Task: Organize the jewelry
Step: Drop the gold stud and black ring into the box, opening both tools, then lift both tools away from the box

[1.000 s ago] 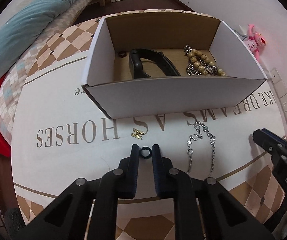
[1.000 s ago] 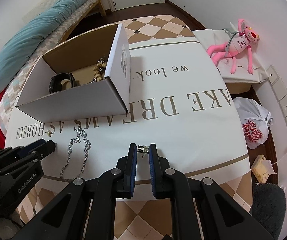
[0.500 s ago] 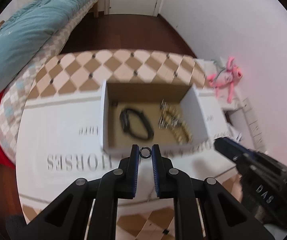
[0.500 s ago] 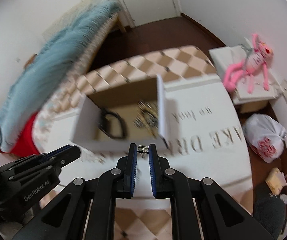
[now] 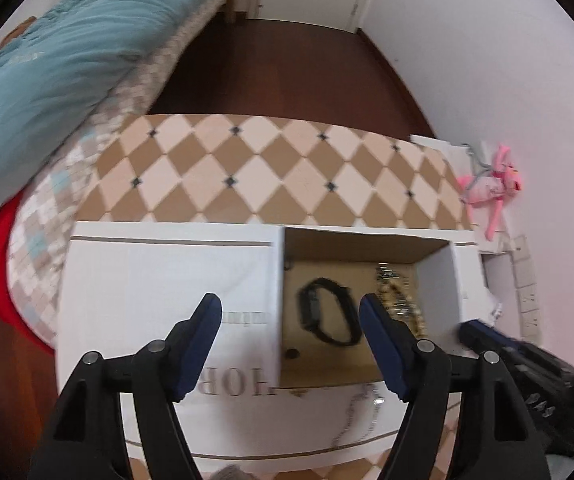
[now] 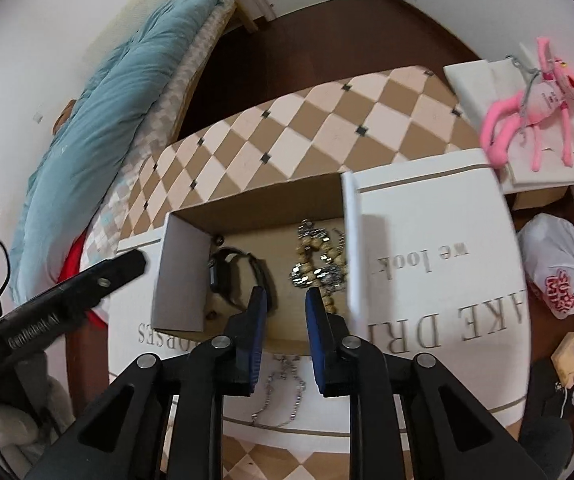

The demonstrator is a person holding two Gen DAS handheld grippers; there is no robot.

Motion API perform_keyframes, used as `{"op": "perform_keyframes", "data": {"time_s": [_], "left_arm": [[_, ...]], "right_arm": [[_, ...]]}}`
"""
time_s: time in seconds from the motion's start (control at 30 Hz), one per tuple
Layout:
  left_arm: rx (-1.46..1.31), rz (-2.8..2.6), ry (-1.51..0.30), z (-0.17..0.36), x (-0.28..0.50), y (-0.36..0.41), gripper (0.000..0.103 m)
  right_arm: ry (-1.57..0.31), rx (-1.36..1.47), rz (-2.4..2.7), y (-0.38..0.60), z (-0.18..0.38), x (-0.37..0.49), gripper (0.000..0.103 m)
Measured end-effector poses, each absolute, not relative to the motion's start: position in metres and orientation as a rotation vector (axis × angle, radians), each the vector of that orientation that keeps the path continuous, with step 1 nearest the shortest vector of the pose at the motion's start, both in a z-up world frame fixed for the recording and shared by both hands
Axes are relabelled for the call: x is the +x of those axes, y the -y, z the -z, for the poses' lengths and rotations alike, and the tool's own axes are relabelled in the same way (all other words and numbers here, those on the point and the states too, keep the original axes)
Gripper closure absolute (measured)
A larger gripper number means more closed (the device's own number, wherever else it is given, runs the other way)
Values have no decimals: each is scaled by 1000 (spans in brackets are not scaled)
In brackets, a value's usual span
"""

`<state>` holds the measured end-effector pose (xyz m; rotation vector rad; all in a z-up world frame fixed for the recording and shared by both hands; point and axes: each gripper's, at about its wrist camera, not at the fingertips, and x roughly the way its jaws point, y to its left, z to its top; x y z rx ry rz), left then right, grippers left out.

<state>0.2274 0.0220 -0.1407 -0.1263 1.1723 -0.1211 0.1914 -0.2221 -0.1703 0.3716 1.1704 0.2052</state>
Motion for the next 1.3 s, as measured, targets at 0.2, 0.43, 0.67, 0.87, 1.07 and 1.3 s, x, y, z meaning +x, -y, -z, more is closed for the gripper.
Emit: {"op": "perform_keyframes", "data": {"time_s": [0.2,0.43,0.67,0.87,1.07,1.3], "left_arm": [[-65,47,-1166,147,215,-30,7],[-16,9,-1137,144,200,-27,1],[-7,19,-1093,121,186,-23,1],[-8,28,-1062,103,170,-21,1],[-22,27,-1030,91,156,-24,1],[34,-56,-1019,116,135,-25,1]], "right_arm": [[-1147,243,-95,225,162,184,49],[-1142,56,-10,212,152,183,7],[-1107,29,8,204,133,173,0],[-1053,40,5,198,108,158,0],[-1011,41,2,195,93,143,0],[-1055,77,-25,198,118,121,0]]}}
